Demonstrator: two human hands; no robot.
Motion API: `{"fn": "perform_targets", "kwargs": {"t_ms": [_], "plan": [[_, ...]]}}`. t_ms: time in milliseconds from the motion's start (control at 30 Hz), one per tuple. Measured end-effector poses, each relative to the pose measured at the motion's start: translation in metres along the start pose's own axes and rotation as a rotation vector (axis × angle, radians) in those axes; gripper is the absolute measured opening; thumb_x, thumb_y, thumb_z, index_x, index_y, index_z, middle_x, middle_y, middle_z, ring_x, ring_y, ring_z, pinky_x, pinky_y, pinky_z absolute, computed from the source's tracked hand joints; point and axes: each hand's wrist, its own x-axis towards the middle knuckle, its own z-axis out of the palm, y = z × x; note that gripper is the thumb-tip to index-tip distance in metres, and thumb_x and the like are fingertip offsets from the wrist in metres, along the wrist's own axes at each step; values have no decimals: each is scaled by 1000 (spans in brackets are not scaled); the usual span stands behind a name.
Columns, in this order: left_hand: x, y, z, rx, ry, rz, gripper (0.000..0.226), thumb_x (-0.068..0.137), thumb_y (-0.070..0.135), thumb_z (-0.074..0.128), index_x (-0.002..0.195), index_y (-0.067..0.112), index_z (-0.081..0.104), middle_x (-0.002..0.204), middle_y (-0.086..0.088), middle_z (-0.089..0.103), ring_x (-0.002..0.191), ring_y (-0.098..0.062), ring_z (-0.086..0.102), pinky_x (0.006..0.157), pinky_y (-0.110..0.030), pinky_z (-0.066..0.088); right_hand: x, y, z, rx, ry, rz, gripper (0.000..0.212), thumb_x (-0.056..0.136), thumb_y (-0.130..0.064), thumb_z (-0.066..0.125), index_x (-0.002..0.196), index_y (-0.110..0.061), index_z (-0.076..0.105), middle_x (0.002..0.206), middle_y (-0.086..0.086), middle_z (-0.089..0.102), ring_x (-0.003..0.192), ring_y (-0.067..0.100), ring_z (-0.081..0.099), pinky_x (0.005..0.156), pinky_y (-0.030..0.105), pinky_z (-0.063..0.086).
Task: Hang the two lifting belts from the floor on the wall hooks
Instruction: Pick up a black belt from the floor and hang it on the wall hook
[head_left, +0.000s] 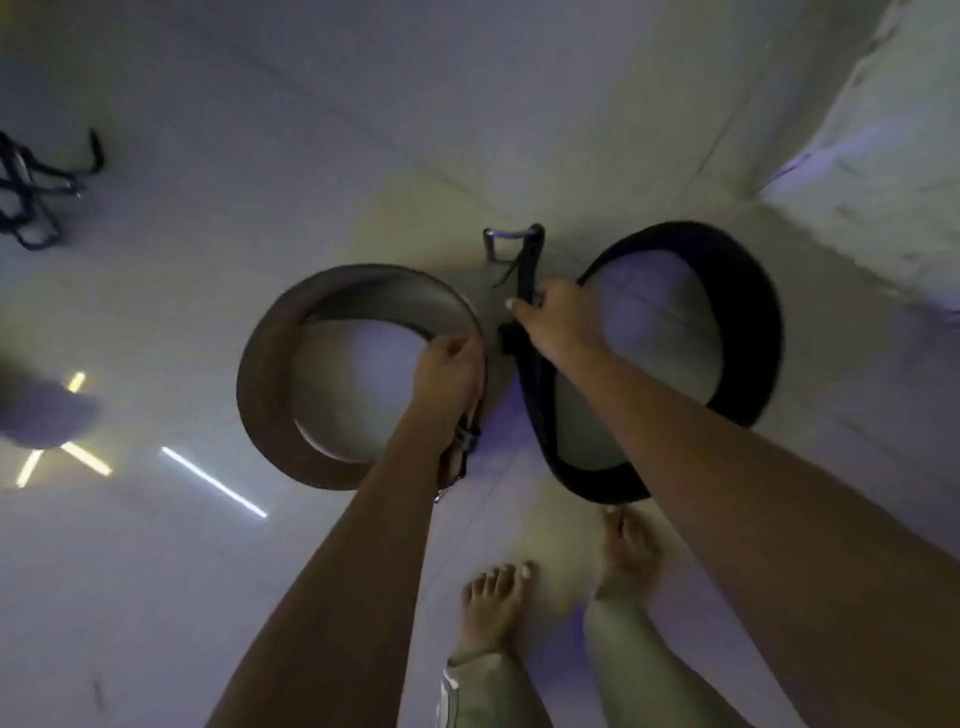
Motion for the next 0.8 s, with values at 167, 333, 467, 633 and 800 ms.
{"fn": "perform_targets", "kwargs": {"t_ms": [167, 333, 467, 633, 800], "plan": [[19, -9, 14, -76, -33, -83, 25, 85, 19, 52, 61, 16, 50, 60, -3, 46, 67, -21, 45, 68, -35, 38, 14, -9, 1, -108, 20, 92, 28, 92, -20, 50, 108, 1, 60, 113, 21, 65, 106, 38, 61, 79, 39, 47], [-10, 32, 13, -166, -140, -84, 23, 91, 26, 51, 72, 16, 58, 67, -2, 55, 65, -17, 52, 65, -27, 43, -20, -5, -41, 261, 23, 236, 15, 85, -10, 52, 89, 1, 62, 82, 16, 63, 85, 31, 62, 64, 36, 47], [-65, 95, 10, -135, -338, -33, 64, 87, 44, 57, 135, 3, 42, 132, -6, 54, 119, -19, 52, 99, -27, 37, -76, -13, -112, 505, -3, 277, 7, 82, -15, 62, 82, -15, 69, 97, 14, 70, 96, 32, 65, 94, 49, 50], [-164, 201, -9, -110, -431, 151, 32, 92, 17, 55, 119, 0, 56, 118, -16, 64, 100, -26, 62, 86, -30, 51, -178, -59, -244, 695, -4, 228, 22, 86, -2, 59, 70, -17, 63, 77, 7, 64, 78, 25, 60, 83, 43, 52], [-314, 317, -25, -273, -522, 388, 13, 91, 3, 54, 96, 12, 59, 92, -3, 63, 82, -13, 61, 74, -22, 55, -311, -124, -383, 758, 184, 25, 25, 87, 6, 54, 74, -15, 62, 77, 4, 62, 75, 18, 58, 83, 35, 49]]}}
